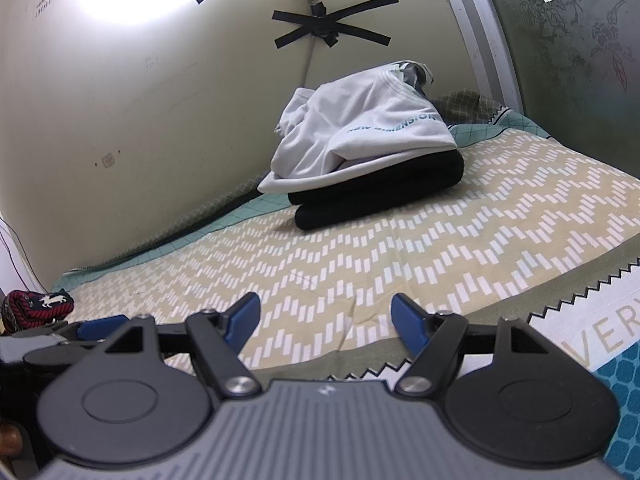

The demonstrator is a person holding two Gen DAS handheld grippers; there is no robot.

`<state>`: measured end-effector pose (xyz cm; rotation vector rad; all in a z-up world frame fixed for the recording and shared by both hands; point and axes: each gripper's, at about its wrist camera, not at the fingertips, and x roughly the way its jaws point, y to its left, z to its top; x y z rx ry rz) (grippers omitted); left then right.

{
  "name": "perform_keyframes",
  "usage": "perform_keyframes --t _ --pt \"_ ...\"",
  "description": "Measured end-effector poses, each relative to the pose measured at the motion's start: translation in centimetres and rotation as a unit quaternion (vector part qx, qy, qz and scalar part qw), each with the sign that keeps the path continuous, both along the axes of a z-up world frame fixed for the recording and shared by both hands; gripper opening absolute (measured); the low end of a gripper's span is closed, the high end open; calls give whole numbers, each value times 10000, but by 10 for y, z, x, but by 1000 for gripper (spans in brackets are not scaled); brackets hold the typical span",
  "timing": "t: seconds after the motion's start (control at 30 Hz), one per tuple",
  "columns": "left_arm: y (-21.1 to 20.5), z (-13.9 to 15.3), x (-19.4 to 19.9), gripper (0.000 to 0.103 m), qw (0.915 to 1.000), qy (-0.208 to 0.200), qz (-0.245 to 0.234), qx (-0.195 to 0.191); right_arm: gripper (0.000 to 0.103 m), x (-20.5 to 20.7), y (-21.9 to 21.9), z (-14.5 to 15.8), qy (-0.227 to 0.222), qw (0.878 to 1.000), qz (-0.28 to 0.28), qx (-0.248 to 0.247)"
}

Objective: Fold small clothes

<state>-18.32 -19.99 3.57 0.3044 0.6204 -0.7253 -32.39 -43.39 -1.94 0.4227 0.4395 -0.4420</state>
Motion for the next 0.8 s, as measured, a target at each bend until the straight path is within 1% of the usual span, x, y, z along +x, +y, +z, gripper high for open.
perform_keyframes --t 0.23,0.33,0.43,0.53,0.63,0.8 --pt "4 3 0 103 9998 -77 154 -118 68 0 0 0 -2 10000 1 0" --pt "5 4 -1 103 9995 -185 234 -93 68 0 1 0 -2 10000 -4 -1" --pt "5 4 -4 103 9993 -300 209 -82 68 0 1 0 -1 10000 -4 0" --pt "2 4 -6 103 9989 -386 262 35 68 0 1 0 -3 10000 -1 0" --pt "1 3 -3 103 9990 -330 287 131 68 0 1 0 -4 10000 1 1" --pt "5 3 4 103 9989 -140 437 81 68 0 1 0 -3 10000 1 0"
